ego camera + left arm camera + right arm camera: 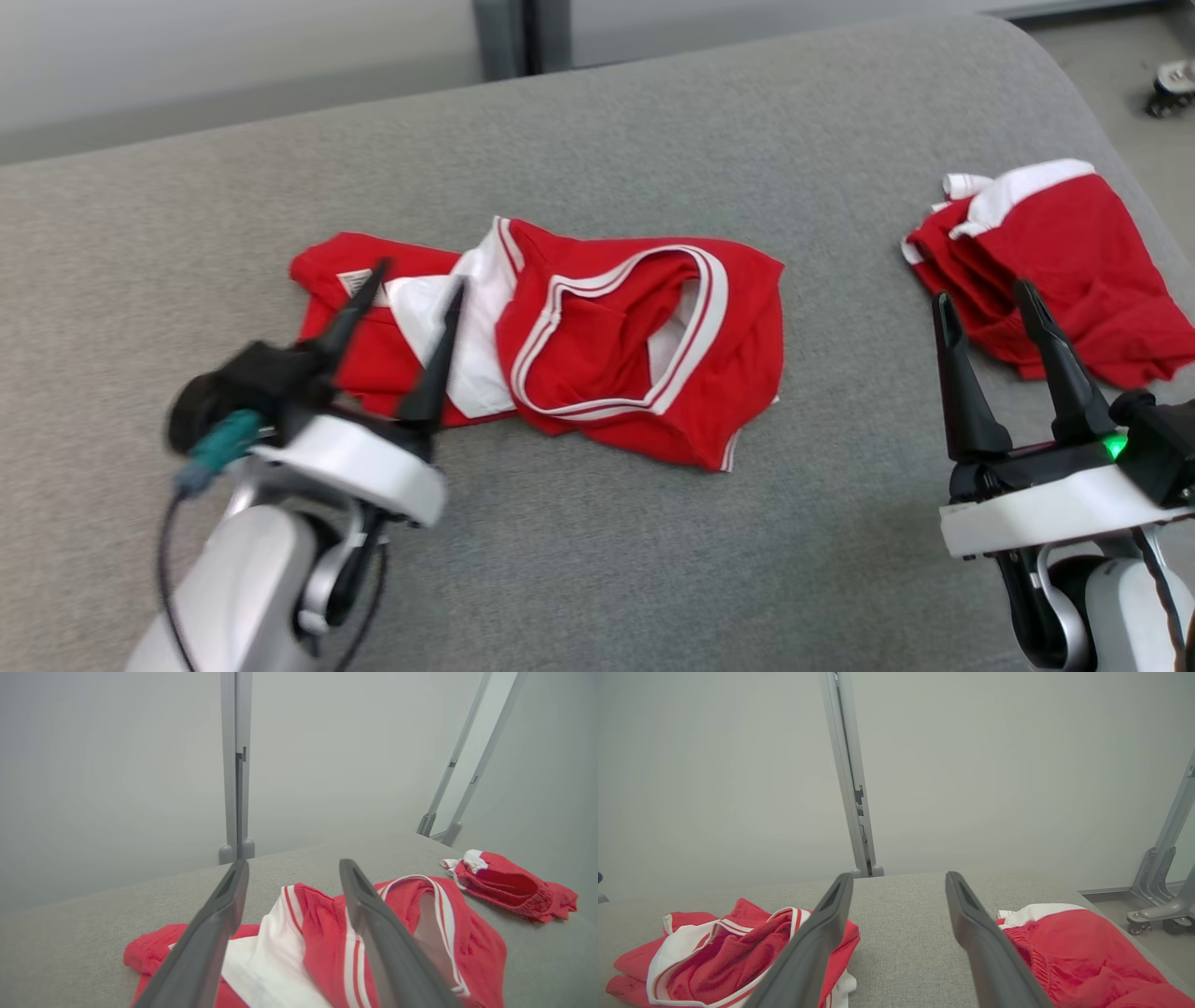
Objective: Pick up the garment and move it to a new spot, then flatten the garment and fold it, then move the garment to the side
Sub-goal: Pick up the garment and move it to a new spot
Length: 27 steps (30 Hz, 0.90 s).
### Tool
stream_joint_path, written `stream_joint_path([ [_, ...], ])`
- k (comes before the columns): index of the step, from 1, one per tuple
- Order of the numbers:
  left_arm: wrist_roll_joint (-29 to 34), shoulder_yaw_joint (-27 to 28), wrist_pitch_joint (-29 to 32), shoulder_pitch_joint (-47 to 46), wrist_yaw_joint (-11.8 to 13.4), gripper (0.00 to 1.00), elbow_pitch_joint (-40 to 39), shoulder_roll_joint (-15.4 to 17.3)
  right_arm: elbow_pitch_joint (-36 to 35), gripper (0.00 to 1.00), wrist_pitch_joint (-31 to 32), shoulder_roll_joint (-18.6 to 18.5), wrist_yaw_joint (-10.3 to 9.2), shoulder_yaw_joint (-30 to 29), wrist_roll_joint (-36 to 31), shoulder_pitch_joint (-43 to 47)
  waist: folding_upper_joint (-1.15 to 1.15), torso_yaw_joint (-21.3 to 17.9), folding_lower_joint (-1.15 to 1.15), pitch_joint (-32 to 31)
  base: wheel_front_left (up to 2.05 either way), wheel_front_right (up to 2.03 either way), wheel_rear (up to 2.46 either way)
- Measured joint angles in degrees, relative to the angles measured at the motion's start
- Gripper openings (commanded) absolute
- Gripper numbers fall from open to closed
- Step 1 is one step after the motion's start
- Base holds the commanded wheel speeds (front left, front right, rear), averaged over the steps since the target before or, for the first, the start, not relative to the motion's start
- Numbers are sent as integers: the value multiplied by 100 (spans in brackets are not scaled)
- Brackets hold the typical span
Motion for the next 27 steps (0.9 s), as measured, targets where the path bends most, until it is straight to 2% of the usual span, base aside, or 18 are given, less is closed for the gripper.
stream_joint_path([
  [5, -321, 670, -264, 481, 356, 100, -120, 240, -79, 100, 152, -2, 0, -96, -88, 173, 0, 278, 0, -238, 0, 0, 0],
  [14, -711, 1546, -610, 1395, 705, 100, -376, 592, -248, 100, 392, -2, 0, -199, -210, 412, 0, 679, 0, -592, 0, 0, 0],
  [21, -604, 1673, -740, 2078, 898, 100, -905, 702, -359, 100, 544, -3, 0, -245, -221, 653, 0, 833, 0, -829, 0, 0, 0],
  [27, -455, 1445, -602, 2409, 1017, 100, -1228, 716, -382, 100, 654, -8, 0, -303, -235, 847, 0, 824, 0, -985, 0, 0, 0],
])
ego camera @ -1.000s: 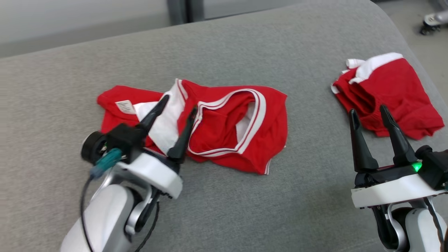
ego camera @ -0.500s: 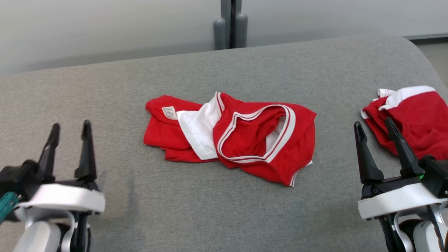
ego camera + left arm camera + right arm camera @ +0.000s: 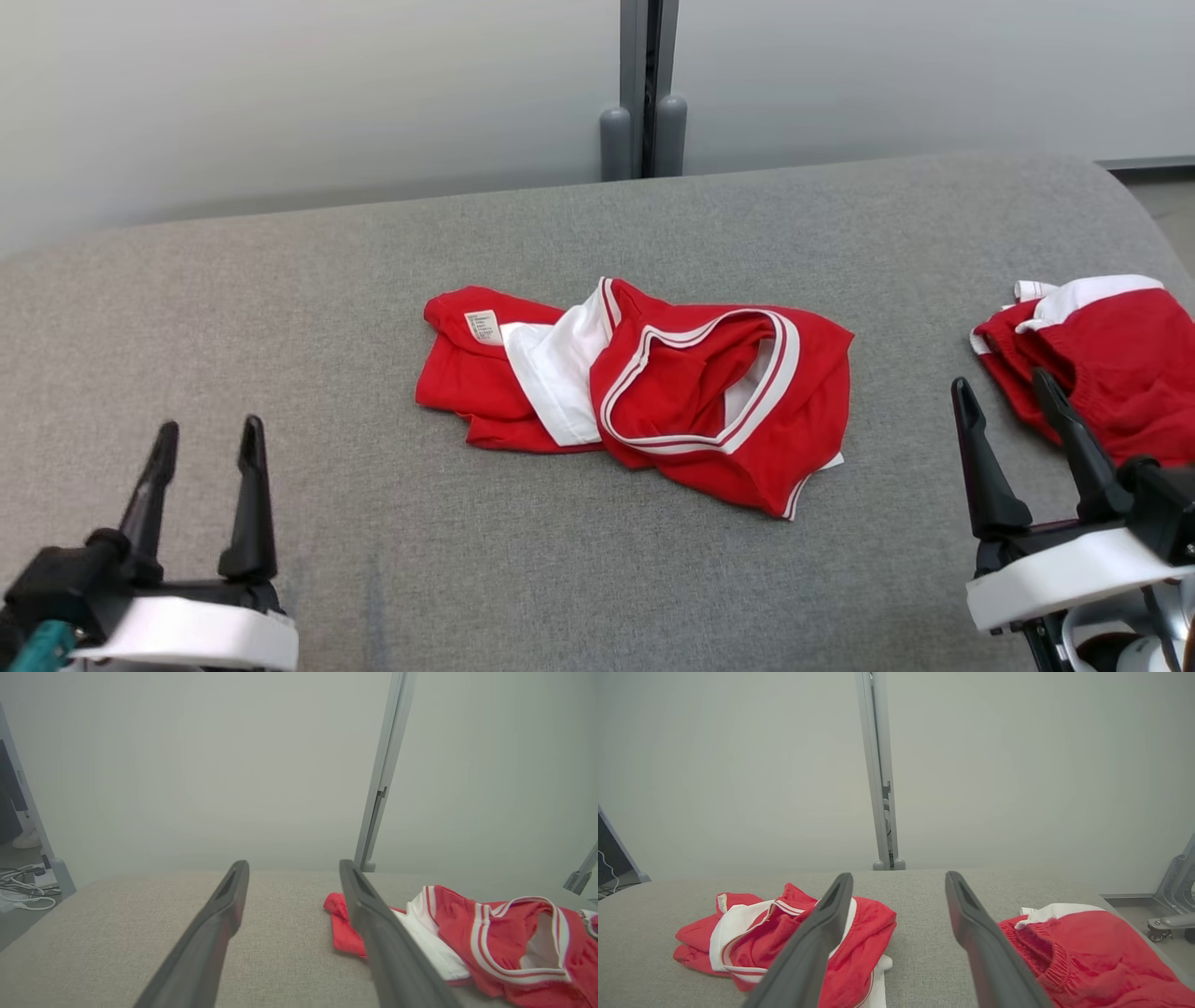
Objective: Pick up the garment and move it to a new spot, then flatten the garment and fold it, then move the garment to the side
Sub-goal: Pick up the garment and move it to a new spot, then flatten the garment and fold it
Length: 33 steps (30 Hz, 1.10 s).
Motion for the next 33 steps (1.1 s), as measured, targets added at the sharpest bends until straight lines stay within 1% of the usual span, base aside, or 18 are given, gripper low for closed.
stream_joint_path([
  [4, 67, -164, 147, 174, 66, 100, -92, -21, -21, 100, 58, -3, 0, -51, -1, 144, 0, 0, 0, -126, 0, 0, 0],
  [8, 93, -224, 243, 289, 166, 100, -132, -41, -63, 100, 118, -5, 0, -70, -10, 230, 0, 5, 0, -234, 0, 0, 0],
  [11, 110, -257, 293, 361, 197, 100, -179, -36, -103, 100, 177, -7, 0, -78, -27, 312, 0, 16, 0, -288, 0, 0, 0],
  [33, 120, -344, 471, 393, 377, 100, -380, -23, -186, 100, 267, -26, 0, -63, -30, 313, 0, 46, 0, -281, 0, 0, 0],
])
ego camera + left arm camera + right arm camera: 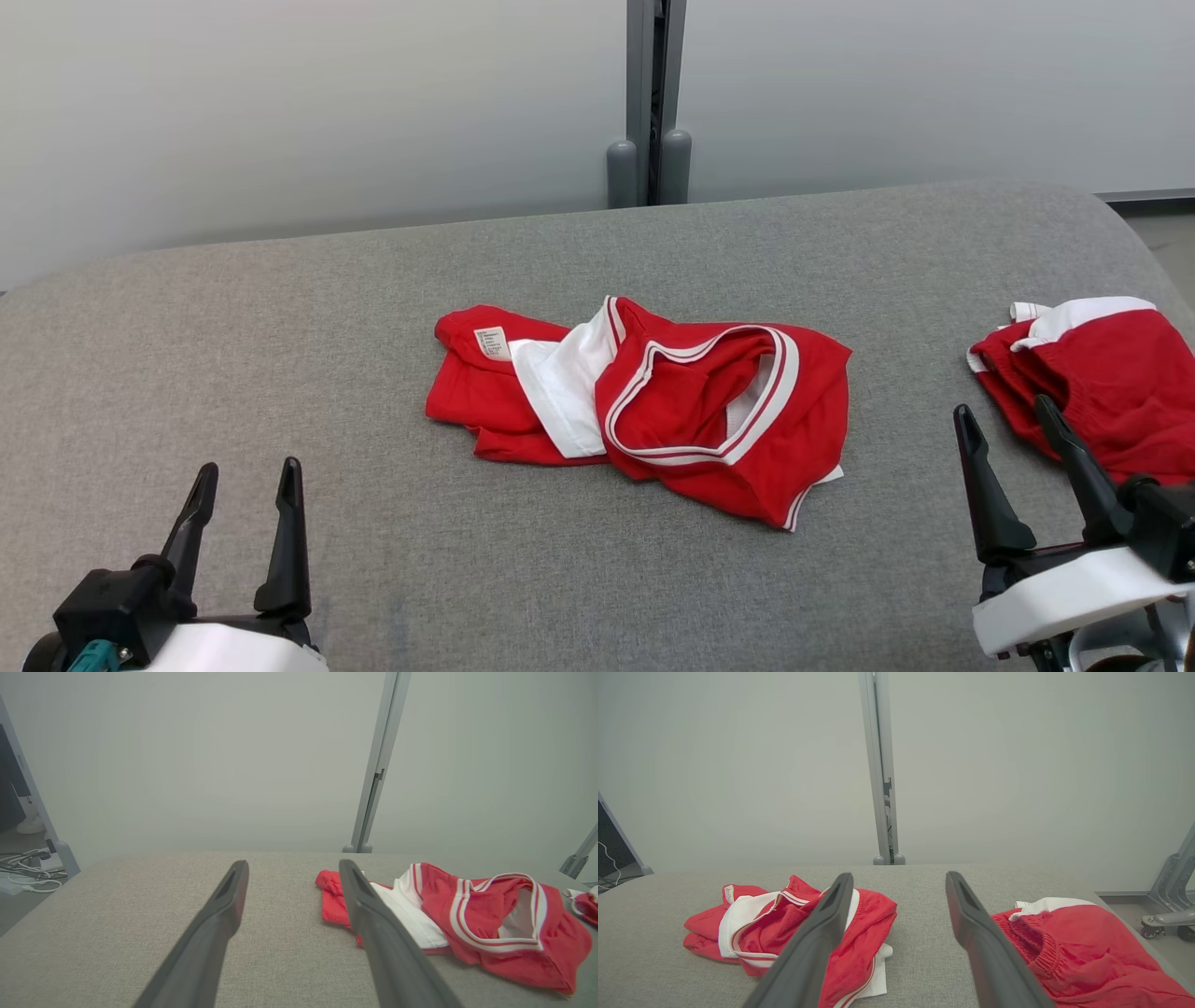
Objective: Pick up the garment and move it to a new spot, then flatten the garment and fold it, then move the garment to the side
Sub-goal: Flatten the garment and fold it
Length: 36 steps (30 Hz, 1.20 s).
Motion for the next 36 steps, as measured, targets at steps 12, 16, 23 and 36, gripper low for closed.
stream_joint_path([
  [12, 43, -52, 22, -5, 67, 100, -75, 0, -19, 100, 16, -14, 0, -38, 4, -1, 0, 81, 0, 43, 0, 0, 0],
  [16, 69, -105, 21, -113, 44, 100, -103, -10, -52, 100, 65, -67, 0, 16, 4, -26, 0, 219, 0, 127, 0, 0, 0],
  [23, 91, -176, -113, -539, -92, 100, -34, -97, -36, 100, 196, -225, 0, 416, 5, -385, 0, 621, 0, 372, 0, 0, 0],
  [36, 23, -264, -517, -1154, -398, 100, 557, -356, 1317, 100, 597, -971, 0, 2249, 246, -1457, 0, 1416, 0, 1111, 0, 0, 0],
])
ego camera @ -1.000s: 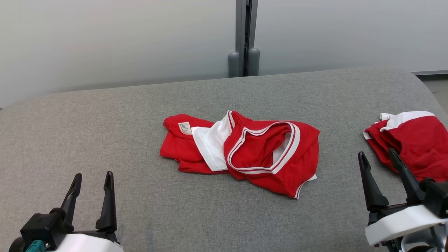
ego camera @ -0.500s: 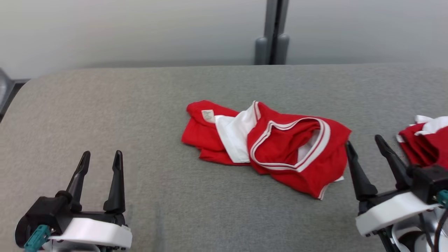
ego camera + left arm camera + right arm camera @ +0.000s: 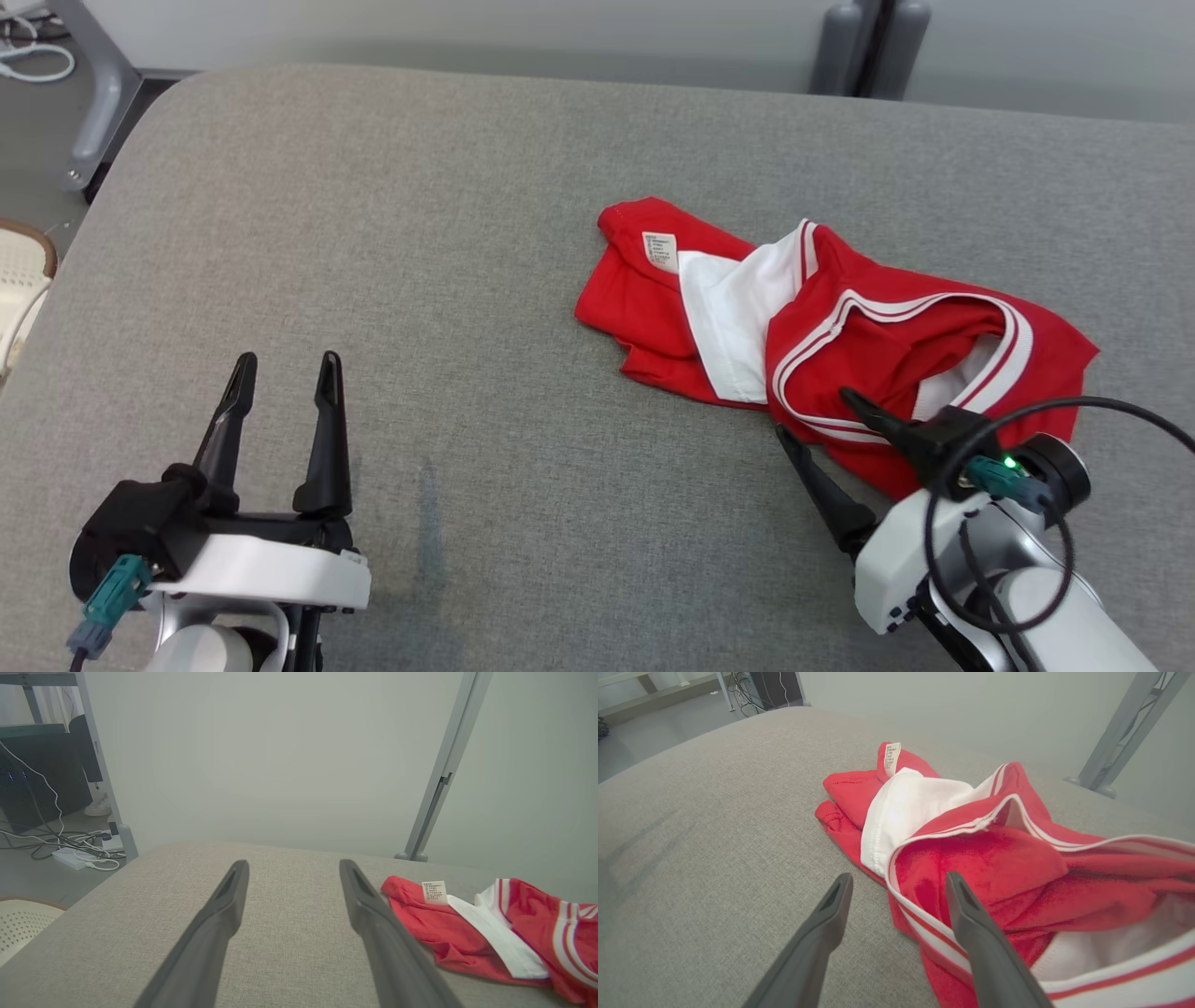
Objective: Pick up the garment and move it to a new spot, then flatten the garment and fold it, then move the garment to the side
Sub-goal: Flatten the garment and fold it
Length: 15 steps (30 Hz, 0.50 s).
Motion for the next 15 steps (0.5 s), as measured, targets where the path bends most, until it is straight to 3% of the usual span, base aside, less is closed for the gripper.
stream_joint_path([
  [3, -32, -15, -51, -108, -46, 100, 114, -68, 303, 100, 7, -102, 0, 288, 62, -248, 0, 79, 0, 118, 0, 0, 0],
  [4, -32, -24, -75, -147, -67, 100, 154, -92, 415, 79, 31, -136, 0, 363, 69, -325, 0, 101, 0, 149, 0, 0, 0],
  [5, -35, -20, -94, -184, -76, 100, 186, -111, 521, 41, 36, -159, 1, 404, 90, -392, 0, 124, 0, 171, 0, 0, 0],
  [6, -40, -21, -116, -198, -97, 100, 215, -123, 591, 11, 21, -160, 0, 426, 118, -447, 0, 141, 0, 184, 0, 0, 0],
  [7, -42, -23, -125, -205, -116, 100, 244, -141, 661, 0, 15, -168, 0, 470, 137, -507, 0, 153, 0, 192, 0, 0, 0],
  [15, -19, 70, -223, -281, -159, 100, 443, -178, 520, 0, -259, -103, 0, 735, 250, -848, 0, 121, 0, 121, 0, 0, 0],
])
